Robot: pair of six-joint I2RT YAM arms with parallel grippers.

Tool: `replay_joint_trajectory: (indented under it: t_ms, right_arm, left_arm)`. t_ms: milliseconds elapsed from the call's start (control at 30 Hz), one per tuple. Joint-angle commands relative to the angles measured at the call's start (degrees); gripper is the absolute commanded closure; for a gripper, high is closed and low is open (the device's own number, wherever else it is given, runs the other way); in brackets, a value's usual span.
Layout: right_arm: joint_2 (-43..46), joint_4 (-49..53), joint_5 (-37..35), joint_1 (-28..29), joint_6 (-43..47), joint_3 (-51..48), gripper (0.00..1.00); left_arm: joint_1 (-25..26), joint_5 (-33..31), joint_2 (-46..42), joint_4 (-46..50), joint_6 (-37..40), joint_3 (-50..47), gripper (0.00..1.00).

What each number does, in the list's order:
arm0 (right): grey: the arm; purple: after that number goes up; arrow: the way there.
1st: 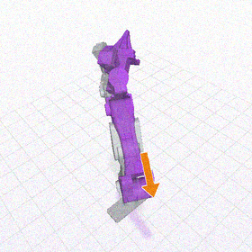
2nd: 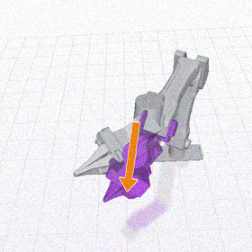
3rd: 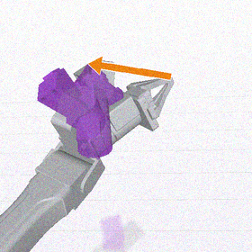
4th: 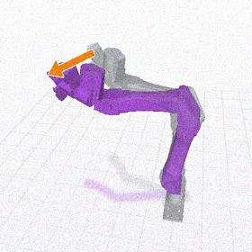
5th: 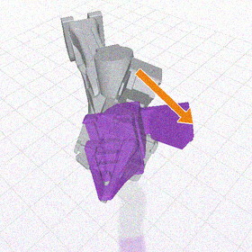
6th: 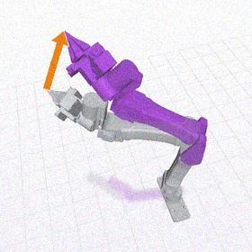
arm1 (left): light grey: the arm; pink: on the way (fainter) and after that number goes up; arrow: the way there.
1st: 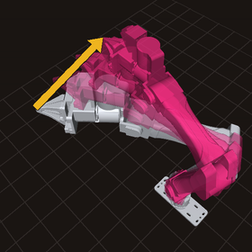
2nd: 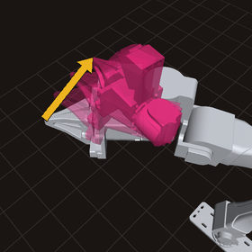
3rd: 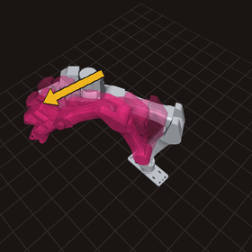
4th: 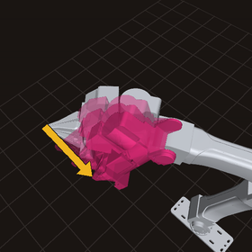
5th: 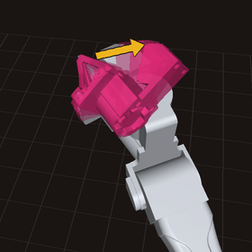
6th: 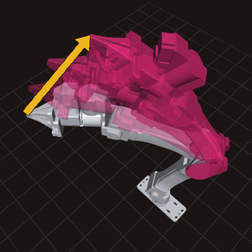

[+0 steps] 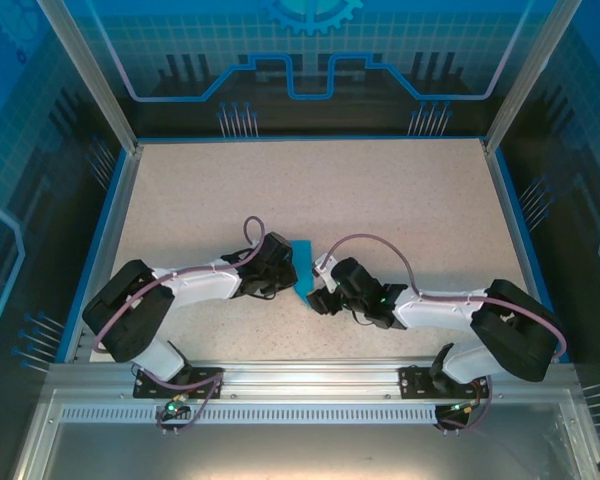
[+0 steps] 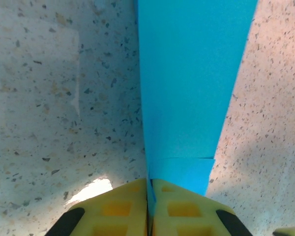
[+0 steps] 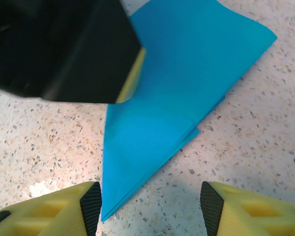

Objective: Fold a paper plane with a square sheet of paper (pick it up from the middle)
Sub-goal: Fold the wing for the fifth time at the center of the table.

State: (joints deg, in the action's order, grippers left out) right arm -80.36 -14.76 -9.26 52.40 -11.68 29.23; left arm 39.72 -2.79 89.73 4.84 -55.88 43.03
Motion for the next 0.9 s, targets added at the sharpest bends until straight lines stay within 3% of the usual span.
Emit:
replay_joint_trajectory:
  t_ms: [0,233,567,867]
  right_arm:
    - [-0.31,-9.84,-2.91,1.99,7.39,-2.02,0.41]
    - [-5.96,-19.75,-5.09,5.22,16.99,-3.39,0.46]
    - [-14.24,-34.89,-5.67,5.43,19.97,-5.90,0.56]
    - [-19.60,-41.34,-7.54,5.25,21.34,-5.44,0.63]
  left_arm:
    - [0.53,-1.31,0.37,2.45,-2.01,2.66,0.88]
    - [0.55,0.02,0.10,3.66,-3.19,4.24,0.88]
    - [0.54,0.06,-0.24,4.21,-3.86,4.48,0.88]
    - [0.45,0.24,-0.33,4.64,-4.07,4.52,0.87]
